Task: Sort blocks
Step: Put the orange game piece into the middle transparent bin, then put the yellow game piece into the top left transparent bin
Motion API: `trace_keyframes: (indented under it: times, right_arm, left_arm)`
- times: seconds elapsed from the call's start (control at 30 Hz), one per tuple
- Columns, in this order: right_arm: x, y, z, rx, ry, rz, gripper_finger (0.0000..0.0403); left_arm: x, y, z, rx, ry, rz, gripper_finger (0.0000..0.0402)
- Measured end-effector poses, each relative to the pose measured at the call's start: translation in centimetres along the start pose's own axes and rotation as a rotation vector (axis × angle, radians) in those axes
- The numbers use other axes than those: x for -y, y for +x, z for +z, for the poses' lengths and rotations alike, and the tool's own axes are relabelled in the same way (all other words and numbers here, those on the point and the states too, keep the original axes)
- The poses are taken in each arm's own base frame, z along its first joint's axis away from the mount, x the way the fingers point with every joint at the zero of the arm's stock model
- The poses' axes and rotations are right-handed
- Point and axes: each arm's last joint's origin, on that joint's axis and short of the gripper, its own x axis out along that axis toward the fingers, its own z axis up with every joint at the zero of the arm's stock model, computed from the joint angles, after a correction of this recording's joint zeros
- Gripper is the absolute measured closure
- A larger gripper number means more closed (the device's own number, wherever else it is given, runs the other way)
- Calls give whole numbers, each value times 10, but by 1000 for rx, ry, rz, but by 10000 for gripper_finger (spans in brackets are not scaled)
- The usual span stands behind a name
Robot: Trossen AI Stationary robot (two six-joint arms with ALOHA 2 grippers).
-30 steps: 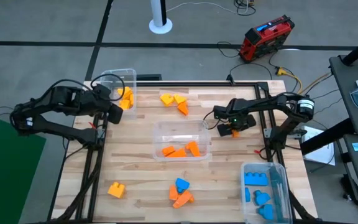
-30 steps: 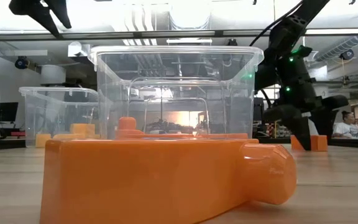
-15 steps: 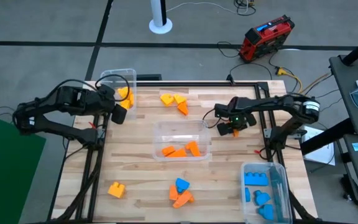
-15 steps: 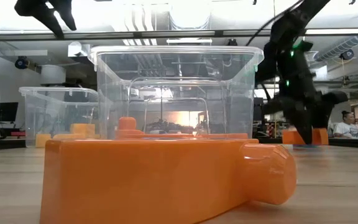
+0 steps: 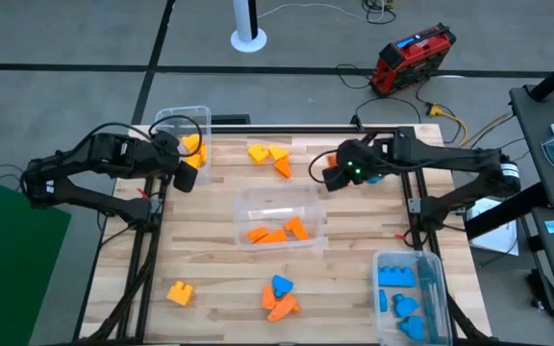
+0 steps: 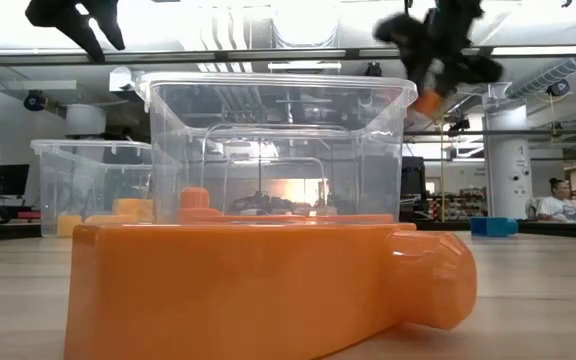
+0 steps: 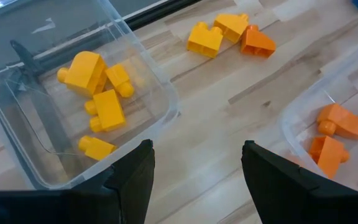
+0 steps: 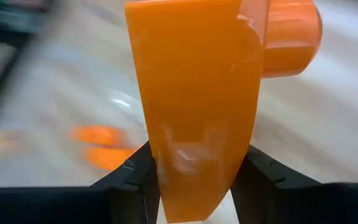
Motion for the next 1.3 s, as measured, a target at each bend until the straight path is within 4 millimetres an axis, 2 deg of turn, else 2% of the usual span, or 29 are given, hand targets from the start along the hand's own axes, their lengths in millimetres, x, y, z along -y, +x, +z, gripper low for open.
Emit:
trace_keyframes:
  times: [0.17,0.27,0.33,0.43,0.57,0.7,0.77,0.83,0.97,1.1,1.2,1.3]
  right_arm:
    - [-47,-9,9,200,-295,347,267]
    - [-68,3,10,209,-390,489,267]
    - [-78,17,7,167,-439,538,267]
    - [-88,40,-3,118,-494,521,260]
    - [-93,58,-12,61,-525,484,194]
    - [-98,59,-10,34,-534,456,144]
    - [-100,55,-8,36,-544,441,136]
    - [-100,51,-6,57,-547,421,136]
    - [-100,32,1,133,-551,392,157]
    - [-98,15,5,194,-544,375,182]
    - [-96,8,7,230,-533,367,197]
    - [-95,5,8,240,-530,367,209]
  left_arm:
    - [0,0,0,1,6,-1,185]
    - [0,0,0,2,5,-3,185]
    - [0,0,0,2,5,-3,185]
    - [0,0,0,-2,5,-7,185]
    - [1,0,0,-17,4,-22,185]
    - [2,0,-1,-44,12,-47,185]
    - [5,0,-1,-82,56,-103,185]
    - [13,-1,-2,-123,143,-231,190]
    - [38,4,-6,-136,371,-465,227]
    - [59,23,-22,-146,561,-517,309]
    - [71,45,-33,-141,599,-528,382]
    - [82,65,-38,-86,577,-523,387]
